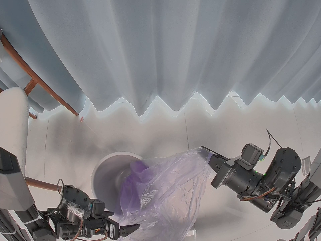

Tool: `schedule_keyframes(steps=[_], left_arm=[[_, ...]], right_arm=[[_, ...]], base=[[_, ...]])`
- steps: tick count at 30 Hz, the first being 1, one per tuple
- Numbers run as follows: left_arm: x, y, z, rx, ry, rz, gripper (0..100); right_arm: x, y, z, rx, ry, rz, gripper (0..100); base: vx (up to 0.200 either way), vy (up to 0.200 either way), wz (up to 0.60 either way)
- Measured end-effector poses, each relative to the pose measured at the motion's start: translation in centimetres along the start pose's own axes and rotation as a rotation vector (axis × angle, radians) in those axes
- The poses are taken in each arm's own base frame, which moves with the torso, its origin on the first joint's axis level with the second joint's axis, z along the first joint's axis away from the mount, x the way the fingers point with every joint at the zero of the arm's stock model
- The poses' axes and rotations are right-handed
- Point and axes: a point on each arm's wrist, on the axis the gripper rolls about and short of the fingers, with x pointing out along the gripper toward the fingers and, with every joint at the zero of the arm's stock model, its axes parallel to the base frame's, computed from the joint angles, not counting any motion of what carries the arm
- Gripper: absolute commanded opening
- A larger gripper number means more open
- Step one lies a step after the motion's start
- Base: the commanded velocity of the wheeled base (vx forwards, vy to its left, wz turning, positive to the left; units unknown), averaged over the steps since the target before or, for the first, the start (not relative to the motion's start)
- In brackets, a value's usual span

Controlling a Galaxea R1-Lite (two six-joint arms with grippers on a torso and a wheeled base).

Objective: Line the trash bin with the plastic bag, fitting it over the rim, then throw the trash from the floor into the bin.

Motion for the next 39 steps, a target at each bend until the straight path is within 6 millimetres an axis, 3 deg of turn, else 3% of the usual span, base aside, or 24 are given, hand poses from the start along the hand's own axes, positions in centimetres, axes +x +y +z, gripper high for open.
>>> schedule_keyframes(steps=[22, 39], left_arm=[[0.26, 0.76, 0.81, -0.078, -0.103, 0.096, 100], [0.23, -0.17, 0.51, -0.043, -0.087, 0.066, 100]], right_arm=[[-0.01, 0.03, 0.02, -0.001, -0.001, 0.001, 0], [-0.05, 0.04, -0.03, -0.004, 0.002, 0.002, 0]], base=[[0.000, 0.000, 0.00], [0.000, 0.000, 0.00]])
